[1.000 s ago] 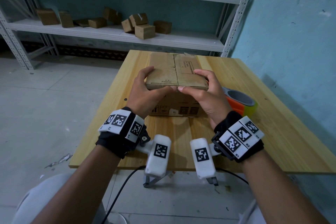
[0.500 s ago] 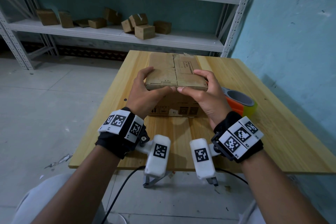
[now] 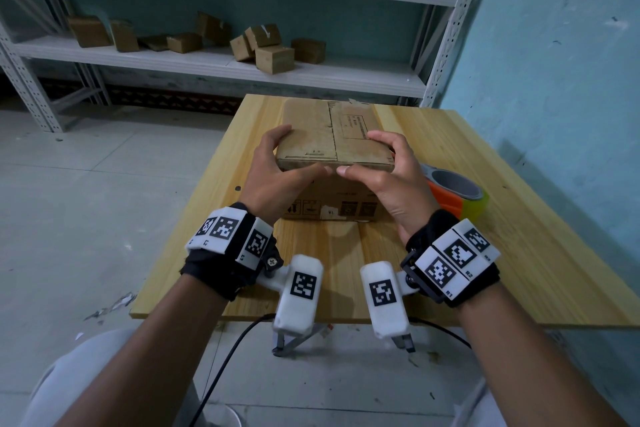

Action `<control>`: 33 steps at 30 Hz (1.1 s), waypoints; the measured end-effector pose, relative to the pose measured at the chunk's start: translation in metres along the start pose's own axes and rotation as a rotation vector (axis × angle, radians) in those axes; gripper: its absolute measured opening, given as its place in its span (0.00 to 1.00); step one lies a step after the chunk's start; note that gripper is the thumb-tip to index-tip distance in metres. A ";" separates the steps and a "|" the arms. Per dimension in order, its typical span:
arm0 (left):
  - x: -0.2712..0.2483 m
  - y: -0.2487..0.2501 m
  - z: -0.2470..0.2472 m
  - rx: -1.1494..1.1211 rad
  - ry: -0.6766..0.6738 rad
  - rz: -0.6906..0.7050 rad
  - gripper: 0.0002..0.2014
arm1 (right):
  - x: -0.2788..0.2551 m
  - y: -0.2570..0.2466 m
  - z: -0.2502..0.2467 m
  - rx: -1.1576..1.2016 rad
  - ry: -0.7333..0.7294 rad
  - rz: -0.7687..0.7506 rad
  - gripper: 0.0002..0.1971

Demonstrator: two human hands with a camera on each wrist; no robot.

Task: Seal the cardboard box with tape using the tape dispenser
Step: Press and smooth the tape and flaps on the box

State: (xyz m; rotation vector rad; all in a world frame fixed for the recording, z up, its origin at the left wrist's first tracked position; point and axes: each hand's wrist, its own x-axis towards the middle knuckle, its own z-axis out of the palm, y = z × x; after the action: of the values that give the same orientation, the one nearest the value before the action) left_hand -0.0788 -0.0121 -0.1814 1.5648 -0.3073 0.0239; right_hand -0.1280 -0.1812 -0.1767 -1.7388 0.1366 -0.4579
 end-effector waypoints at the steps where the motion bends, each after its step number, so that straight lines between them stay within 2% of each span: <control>1: 0.000 0.000 0.000 -0.002 0.000 -0.001 0.40 | 0.000 0.000 0.000 -0.001 -0.001 -0.001 0.36; 9: 0.000 -0.001 0.000 -0.014 0.010 0.011 0.40 | 0.001 0.001 0.000 -0.010 0.000 -0.007 0.37; 20: 0.001 -0.001 0.001 0.011 0.022 0.002 0.45 | 0.002 0.003 0.001 -0.008 -0.001 -0.005 0.37; 33: 0.000 0.000 0.001 0.009 0.013 -0.002 0.44 | 0.001 0.003 -0.001 -0.008 -0.011 -0.016 0.37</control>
State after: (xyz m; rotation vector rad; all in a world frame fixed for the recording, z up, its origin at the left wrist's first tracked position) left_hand -0.0793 -0.0125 -0.1818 1.5735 -0.2957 0.0346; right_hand -0.1269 -0.1830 -0.1794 -1.7515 0.1165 -0.4597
